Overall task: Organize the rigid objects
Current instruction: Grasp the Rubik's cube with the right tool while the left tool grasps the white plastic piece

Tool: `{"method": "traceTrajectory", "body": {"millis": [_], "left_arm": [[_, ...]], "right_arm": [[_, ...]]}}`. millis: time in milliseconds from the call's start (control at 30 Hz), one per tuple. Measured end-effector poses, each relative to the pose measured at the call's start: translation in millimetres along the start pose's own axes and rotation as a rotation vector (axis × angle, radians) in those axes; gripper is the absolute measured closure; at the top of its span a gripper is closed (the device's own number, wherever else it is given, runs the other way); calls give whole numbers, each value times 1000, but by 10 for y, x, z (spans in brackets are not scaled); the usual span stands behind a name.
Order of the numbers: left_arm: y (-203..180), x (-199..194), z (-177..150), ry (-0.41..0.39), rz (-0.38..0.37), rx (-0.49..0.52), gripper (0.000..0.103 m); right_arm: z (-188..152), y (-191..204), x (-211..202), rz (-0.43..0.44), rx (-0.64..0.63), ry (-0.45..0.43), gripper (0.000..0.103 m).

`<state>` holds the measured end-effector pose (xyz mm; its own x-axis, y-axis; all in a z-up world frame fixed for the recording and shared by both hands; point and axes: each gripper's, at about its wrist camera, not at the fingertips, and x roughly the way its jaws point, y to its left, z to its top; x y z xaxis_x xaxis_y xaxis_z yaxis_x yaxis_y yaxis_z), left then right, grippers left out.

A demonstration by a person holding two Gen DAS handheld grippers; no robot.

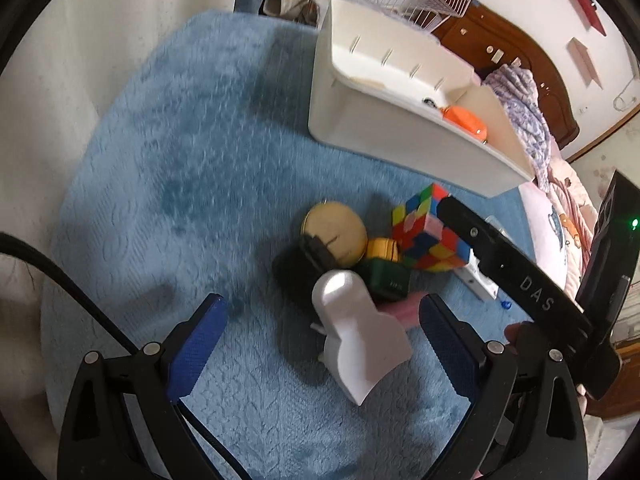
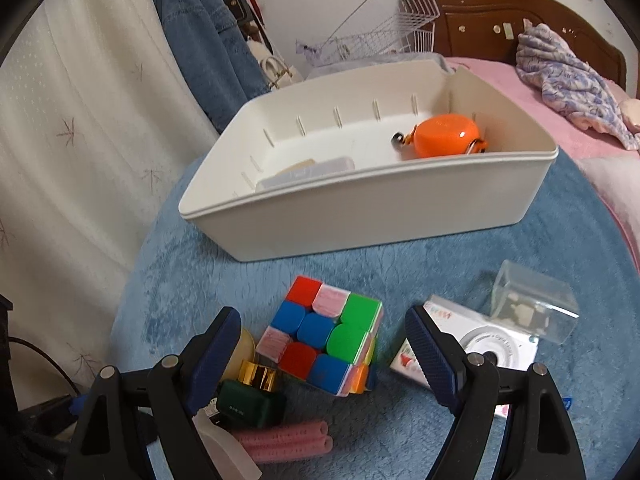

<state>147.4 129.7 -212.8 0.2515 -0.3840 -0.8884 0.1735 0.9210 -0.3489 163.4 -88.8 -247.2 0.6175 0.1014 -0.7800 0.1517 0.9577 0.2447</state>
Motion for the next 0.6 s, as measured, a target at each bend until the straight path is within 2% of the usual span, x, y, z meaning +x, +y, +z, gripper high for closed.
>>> {"method": "traceTrajectory", "body": {"millis": [600], "left_arm": [[8,281,-55,122,-8,-83,7]], "right_arm": [[9,78,308,4,-84,116,18]]}}
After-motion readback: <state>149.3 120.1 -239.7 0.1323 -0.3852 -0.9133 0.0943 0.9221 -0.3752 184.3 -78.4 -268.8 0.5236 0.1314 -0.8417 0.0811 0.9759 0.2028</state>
